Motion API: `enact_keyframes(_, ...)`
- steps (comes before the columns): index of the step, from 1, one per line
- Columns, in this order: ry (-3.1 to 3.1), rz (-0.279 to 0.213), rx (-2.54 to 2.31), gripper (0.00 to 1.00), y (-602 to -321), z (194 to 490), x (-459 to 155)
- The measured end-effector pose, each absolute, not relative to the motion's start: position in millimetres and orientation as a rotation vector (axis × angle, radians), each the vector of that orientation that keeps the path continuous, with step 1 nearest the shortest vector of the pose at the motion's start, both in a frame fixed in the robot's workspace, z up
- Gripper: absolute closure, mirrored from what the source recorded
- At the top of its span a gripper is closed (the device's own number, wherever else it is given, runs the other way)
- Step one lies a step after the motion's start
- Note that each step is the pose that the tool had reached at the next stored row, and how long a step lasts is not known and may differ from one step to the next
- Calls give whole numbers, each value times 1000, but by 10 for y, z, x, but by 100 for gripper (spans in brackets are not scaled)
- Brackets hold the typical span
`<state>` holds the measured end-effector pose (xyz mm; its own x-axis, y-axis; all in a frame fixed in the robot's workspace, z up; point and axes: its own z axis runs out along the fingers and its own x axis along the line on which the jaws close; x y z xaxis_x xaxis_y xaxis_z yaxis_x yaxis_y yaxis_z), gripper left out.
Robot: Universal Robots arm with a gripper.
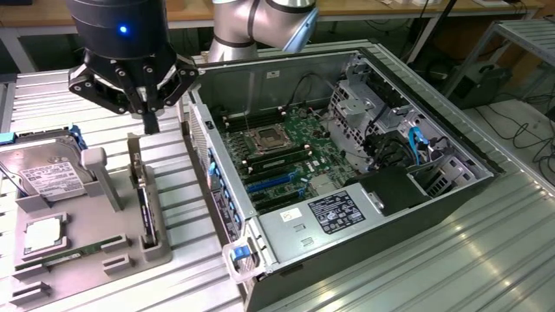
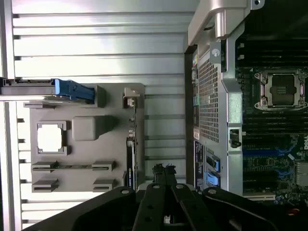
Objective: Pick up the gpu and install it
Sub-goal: 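Reach for the gpu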
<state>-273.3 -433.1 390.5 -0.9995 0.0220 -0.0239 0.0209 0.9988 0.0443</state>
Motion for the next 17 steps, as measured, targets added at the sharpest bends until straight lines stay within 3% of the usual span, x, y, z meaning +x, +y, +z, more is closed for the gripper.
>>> enact_keyframes(17,3117,70,-54,89,-4372,3899,-3034)
